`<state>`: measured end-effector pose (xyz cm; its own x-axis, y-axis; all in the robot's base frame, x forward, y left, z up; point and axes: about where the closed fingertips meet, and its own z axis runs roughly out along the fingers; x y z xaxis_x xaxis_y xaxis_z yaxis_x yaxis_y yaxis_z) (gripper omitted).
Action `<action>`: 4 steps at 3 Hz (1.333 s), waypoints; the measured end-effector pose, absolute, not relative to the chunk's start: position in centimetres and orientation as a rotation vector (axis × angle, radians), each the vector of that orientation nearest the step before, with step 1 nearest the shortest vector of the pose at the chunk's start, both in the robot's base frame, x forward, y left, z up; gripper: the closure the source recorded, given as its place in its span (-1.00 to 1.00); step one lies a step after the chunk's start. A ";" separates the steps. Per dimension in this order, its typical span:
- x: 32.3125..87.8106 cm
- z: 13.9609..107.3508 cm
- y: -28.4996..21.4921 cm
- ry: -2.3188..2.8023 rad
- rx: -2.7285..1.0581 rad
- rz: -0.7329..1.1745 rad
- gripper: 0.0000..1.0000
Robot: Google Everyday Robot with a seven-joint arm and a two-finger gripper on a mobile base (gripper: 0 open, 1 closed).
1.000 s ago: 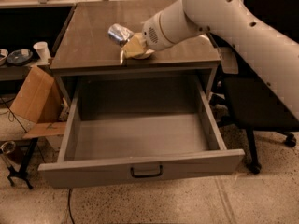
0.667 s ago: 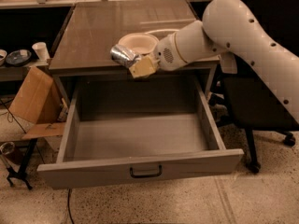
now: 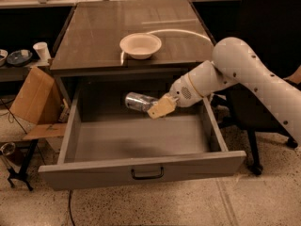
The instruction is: Place redbull can into top drawer
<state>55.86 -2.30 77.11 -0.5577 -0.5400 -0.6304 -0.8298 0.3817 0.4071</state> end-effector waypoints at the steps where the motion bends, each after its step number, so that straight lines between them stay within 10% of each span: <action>1: 54.6 71.6 -3.6 2.408 -1.201 1.037 0.68; 4: 52.6 65.5 -5.0 2.600 -1.180 1.063 -0.87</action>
Offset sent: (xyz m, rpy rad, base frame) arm -0.0353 -0.0349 -0.1327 -0.2031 0.3327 0.0050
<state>52.62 -4.96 65.46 -0.6962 -0.6263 -0.3509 -0.6927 0.4575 0.5576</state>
